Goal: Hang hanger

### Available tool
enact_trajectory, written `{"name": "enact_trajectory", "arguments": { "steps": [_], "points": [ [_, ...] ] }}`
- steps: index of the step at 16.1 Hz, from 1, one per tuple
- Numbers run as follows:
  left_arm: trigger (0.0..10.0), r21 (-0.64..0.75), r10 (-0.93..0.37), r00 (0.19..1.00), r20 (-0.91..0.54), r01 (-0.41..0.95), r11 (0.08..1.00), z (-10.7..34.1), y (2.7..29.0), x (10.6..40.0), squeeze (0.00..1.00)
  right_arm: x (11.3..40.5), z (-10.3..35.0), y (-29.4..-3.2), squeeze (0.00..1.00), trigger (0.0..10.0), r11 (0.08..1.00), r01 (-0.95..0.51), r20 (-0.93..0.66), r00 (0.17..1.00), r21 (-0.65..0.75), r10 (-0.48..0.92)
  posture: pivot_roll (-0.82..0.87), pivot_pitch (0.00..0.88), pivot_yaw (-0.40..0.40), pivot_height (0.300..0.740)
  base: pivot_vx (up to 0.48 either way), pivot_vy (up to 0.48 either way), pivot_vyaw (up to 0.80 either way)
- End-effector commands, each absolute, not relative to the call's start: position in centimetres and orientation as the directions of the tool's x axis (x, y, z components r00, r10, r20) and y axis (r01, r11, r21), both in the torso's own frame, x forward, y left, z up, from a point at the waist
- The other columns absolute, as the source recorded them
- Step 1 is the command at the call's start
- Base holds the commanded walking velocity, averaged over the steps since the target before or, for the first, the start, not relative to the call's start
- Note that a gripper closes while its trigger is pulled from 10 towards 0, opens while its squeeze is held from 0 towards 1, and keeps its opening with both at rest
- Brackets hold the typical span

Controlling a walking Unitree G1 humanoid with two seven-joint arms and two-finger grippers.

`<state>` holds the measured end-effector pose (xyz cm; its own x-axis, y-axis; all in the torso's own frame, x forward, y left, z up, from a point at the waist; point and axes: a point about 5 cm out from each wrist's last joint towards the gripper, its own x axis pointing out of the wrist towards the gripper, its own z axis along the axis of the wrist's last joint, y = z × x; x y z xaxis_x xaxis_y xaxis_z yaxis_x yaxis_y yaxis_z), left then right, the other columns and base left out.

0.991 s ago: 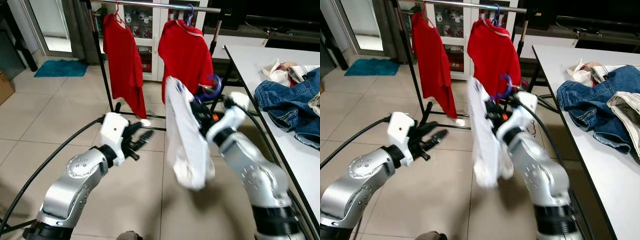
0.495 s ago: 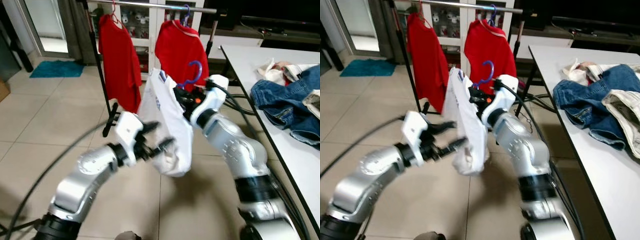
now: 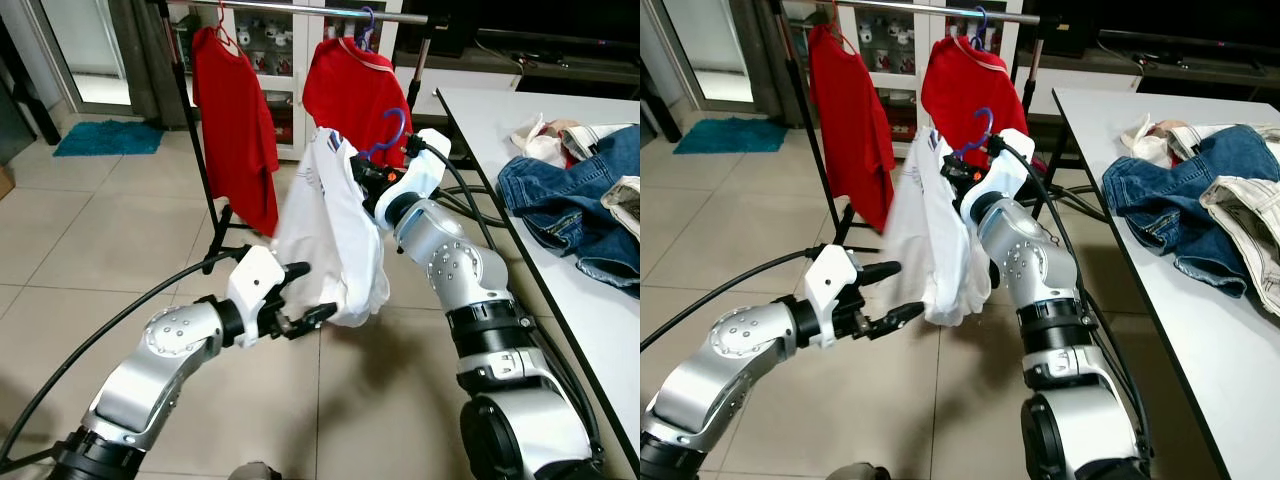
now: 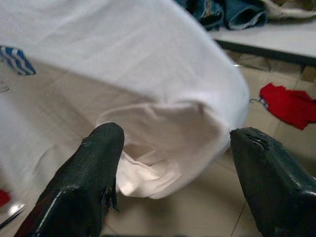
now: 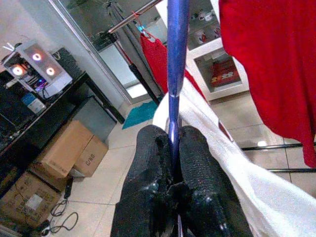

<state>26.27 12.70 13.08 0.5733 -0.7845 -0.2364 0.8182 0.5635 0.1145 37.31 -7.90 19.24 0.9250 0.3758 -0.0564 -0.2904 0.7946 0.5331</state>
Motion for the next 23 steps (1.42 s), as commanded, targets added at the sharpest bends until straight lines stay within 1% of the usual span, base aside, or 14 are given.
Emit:
{"name": "enact_trajectory", "arguments": {
  "steps": [1,2,3,6,7,9,12,15,23],
  "points": [
    [10.0,0.128,-0.786,0.566,-0.250,0.824,0.553,12.8,12.7,26.1,0.00,37.8,20.7,-8.1,0.00,10.0,0.788,-0.297,-0.002,0.935,0.539,0.354,0.08,0.000,-0.042,0.740,0.000,0.000,0.00],
    [4.0,0.100,-0.807,0.536,-0.248,0.843,0.529,12.5,12.6,25.7,0.00,38.0,21.1,-8.0,0.00,10.0,0.781,-0.299,0.008,0.936,0.548,0.352,0.08,0.000,-0.042,0.740,0.000,0.000,0.00],
    [0.0,0.089,-0.811,0.531,-0.246,0.846,0.526,12.4,12.5,25.6,0.00,38.0,21.1,-8.0,0.00,10.0,0.780,-0.299,0.010,0.936,0.550,0.352,0.08,0.000,-0.042,0.740,0.000,0.000,0.00],
    [0.0,0.063,-0.817,0.516,-0.258,0.853,0.519,11.4,12.5,25.4,0.00,38.3,21.5,-7.8,0.00,10.0,0.770,-0.302,0.021,0.936,0.563,0.352,0.08,0.000,-0.041,0.740,0.000,0.000,0.00],
    [0.0,0.070,-0.812,0.524,-0.257,0.848,0.525,11.2,12.5,25.6,0.00,38.3,21.5,-7.8,0.00,10.0,0.767,-0.302,0.022,0.935,0.567,0.353,0.08,0.000,-0.041,0.740,0.000,0.000,0.00],
    [0.0,0.079,-0.804,0.541,-0.249,0.838,0.539,10.9,12.3,26.2,0.00,38.4,21.9,-7.6,0.00,10.0,0.755,-0.309,0.030,0.933,0.578,0.359,0.08,0.000,-0.042,0.740,0.000,0.000,0.00],
    [0.0,0.095,-0.803,0.544,-0.243,0.837,0.539,10.7,12.3,27.1,0.00,38.4,22.3,-7.3,0.00,10.0,0.743,-0.322,0.043,0.929,0.586,0.368,0.07,0.000,-0.039,0.740,0.000,0.000,0.00],
    [0.0,0.081,-0.822,0.529,-0.211,0.847,0.525,10.9,12.0,27.2,0.00,38.4,22.4,-7.5,0.00,10.0,0.741,-0.319,0.047,0.931,0.591,0.363,0.07,0.000,-0.036,0.740,0.000,0.000,0.00],
    [0.0,0.096,-0.832,0.532,-0.156,0.847,0.524,11.0,11.6,27.5,0.00,38.5,22.5,-7.3,0.00,10.0,0.732,-0.321,0.050,0.929,0.601,0.366,0.07,0.000,-0.040,0.740,0.000,0.000,0.00]
  ]
}}
